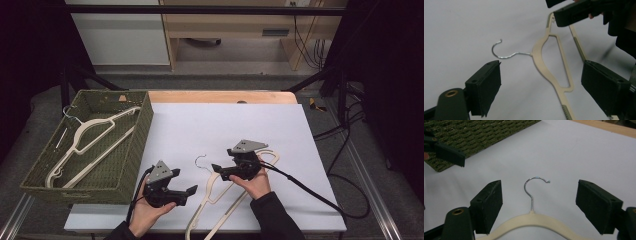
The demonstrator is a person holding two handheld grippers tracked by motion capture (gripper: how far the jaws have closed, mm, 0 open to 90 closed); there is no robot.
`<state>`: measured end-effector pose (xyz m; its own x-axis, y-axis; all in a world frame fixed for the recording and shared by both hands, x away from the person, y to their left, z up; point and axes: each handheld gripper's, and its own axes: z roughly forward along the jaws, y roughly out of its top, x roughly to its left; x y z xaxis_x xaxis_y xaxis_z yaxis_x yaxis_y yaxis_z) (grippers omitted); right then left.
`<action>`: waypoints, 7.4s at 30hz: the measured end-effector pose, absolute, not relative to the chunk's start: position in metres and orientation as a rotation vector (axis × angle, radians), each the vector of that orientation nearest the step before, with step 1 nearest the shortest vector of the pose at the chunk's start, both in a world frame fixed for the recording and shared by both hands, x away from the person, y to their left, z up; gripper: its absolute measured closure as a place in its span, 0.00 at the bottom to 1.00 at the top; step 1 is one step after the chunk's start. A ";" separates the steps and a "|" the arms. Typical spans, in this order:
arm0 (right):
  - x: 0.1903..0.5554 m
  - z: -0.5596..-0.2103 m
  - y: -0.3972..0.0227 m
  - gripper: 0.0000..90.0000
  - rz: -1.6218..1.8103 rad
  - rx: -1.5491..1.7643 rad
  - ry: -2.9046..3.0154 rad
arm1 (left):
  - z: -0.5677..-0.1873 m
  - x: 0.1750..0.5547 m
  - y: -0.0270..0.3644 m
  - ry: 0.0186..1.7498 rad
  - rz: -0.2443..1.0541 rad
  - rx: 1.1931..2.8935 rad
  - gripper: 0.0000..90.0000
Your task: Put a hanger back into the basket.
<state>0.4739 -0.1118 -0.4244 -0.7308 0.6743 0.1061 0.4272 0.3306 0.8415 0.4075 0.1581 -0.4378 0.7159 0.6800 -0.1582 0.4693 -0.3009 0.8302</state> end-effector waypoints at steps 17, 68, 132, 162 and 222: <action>0.493 -0.464 -0.074 0.56 1.160 0.976 2.479 | -0.460 0.394 0.152 0.885 0.263 1.989 0.18; 0.482 -0.451 -0.067 0.99 1.163 0.986 2.469 | -0.480 0.438 0.103 0.880 0.040 2.076 0.51; 0.416 -0.390 -0.222 0.14 1.573 1.019 2.020 | -0.382 0.406 0.119 0.742 0.124 1.931 0.95; 0.421 -0.397 -0.244 0.06 1.502 1.099 2.008 | -0.288 0.426 0.218 0.696 0.317 1.870 0.95; 0.420 -0.393 -0.247 0.04 1.503 1.080 1.986 | -0.287 0.507 0.408 0.978 0.536 1.917 0.95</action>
